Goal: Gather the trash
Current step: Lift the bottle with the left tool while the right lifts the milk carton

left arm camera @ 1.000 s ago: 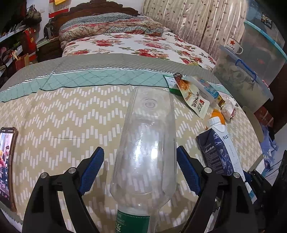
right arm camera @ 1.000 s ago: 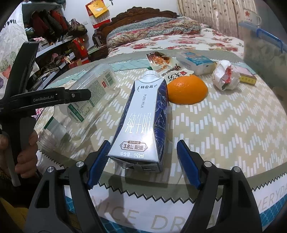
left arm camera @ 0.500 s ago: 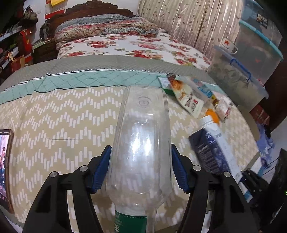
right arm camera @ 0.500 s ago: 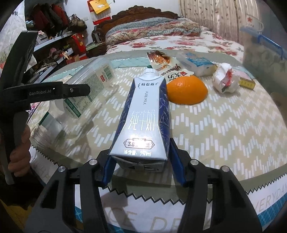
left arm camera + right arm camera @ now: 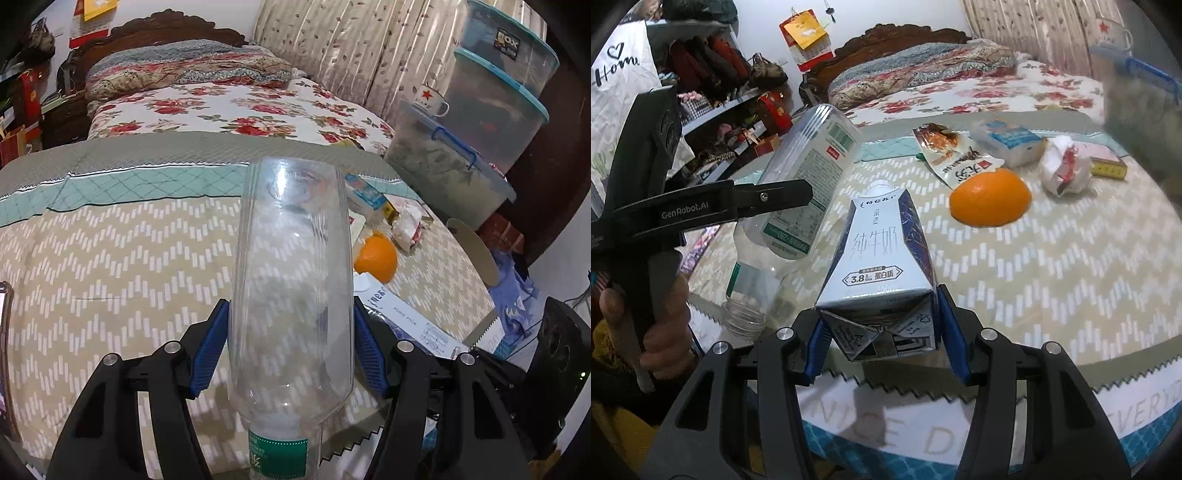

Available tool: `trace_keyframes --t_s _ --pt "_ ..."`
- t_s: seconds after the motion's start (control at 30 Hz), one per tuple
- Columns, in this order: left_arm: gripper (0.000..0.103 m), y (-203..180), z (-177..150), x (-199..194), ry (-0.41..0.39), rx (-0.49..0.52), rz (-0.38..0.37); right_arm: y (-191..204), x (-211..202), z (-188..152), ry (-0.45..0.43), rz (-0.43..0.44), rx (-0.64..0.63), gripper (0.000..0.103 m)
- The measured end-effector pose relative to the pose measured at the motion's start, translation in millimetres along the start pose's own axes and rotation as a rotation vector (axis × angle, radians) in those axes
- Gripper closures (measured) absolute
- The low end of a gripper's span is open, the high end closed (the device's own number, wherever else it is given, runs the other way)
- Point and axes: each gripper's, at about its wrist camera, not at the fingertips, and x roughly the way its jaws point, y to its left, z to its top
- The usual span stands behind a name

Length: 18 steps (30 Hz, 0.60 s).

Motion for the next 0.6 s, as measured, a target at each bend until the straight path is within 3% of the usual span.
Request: trace_keyframes --t_s 0.1,0.2,0.23,0.3,0.5,0.53,0.6 --pt "0.042 0 -4 5 0.024 -0.001 0.003 -1 -3 -4 0.006 -0.052 -0.04 0.048" --pt "0.042 0 -7 10 0.044 0.001 0.005 -4 -2 -8 0.037 -0.041 -0.034 0.045" --pt "0.042 0 -9 11 0.05 0.003 0.006 -4 -2 -8 0.043 -0.028 -0.032 0.035" --pt "0.042 -2 -11 12 0.055 0.011 0.006 -4 -2 -5 0.03 -0.012 -0.027 0.028" --pt "0.042 -4 -13 10 0.057 0.017 0.008 -4 22 6 0.083 0.013 -0.009 0.029" --pt "0.042 -4 -14 9 0.057 0.018 0.009 -6 28 6 0.101 0.016 0.007 0.04" --pt "0.042 -4 -14 8 0.057 0.02 0.011 -5 30 7 0.102 0.011 0.007 0.045"
